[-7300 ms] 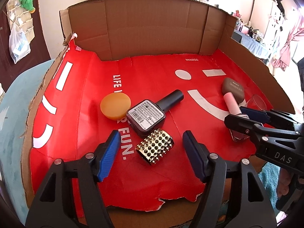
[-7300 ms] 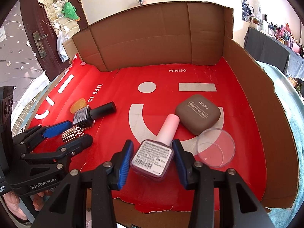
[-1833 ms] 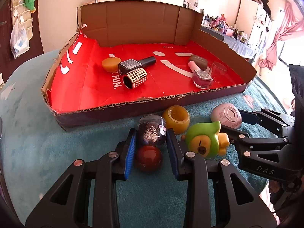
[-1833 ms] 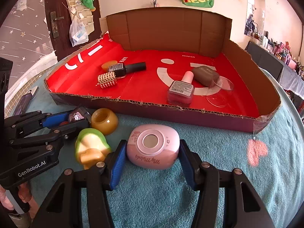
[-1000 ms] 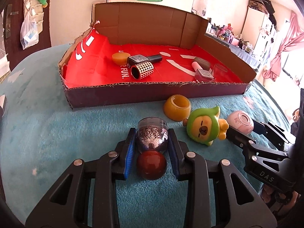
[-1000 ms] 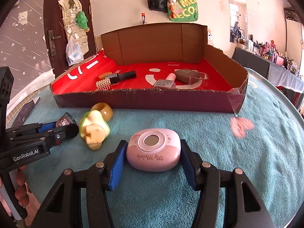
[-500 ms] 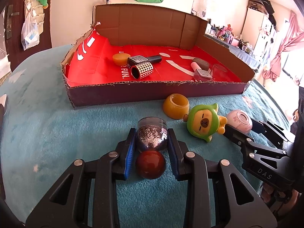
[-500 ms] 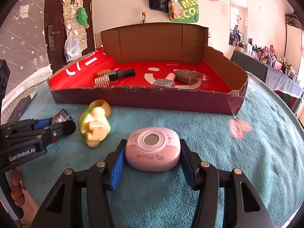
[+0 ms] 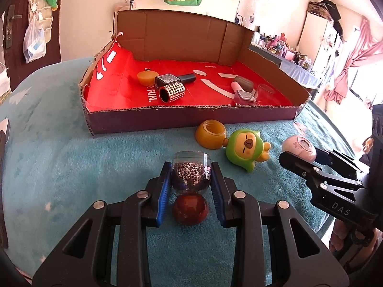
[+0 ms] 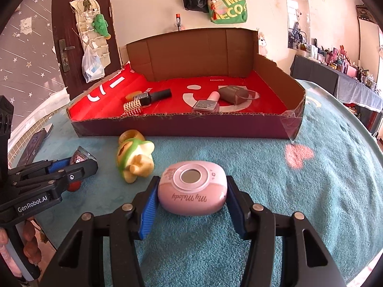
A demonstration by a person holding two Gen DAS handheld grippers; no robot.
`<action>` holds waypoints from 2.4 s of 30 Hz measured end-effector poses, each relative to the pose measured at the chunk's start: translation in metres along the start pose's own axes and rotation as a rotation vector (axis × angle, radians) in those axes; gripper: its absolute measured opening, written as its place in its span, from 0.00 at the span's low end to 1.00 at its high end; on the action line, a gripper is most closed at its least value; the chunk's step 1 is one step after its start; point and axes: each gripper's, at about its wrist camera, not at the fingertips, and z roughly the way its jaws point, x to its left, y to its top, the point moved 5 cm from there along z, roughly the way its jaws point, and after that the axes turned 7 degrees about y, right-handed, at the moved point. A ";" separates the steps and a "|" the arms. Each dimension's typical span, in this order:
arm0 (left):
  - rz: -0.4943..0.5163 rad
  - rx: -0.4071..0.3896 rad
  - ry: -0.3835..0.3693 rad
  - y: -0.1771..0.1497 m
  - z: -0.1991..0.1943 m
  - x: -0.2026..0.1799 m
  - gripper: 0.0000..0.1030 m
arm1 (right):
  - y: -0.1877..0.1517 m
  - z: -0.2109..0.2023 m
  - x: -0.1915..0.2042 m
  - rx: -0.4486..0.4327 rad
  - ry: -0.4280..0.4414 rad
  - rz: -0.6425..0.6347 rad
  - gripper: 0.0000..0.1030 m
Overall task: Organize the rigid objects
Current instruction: 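Lift the glitter jar and pink compact off the blanket toward the box, then carry the glitter jar and pink compact over the red box interior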
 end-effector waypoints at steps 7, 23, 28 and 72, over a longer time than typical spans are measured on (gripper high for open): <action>0.005 -0.021 -0.022 0.005 -0.010 -0.004 0.28 | 0.011 -0.015 0.009 -0.034 0.038 -0.012 0.54; 0.015 -0.033 -0.076 0.018 -0.022 -0.009 0.28 | 0.024 -0.021 0.020 -0.047 0.094 -0.030 0.54; 0.028 -0.055 -0.070 0.026 -0.028 -0.009 0.28 | 0.034 -0.021 0.024 -0.042 0.136 -0.029 0.54; 0.122 0.034 -0.120 0.101 0.023 -0.009 0.28 | 0.104 0.038 0.003 0.103 0.288 -0.002 0.54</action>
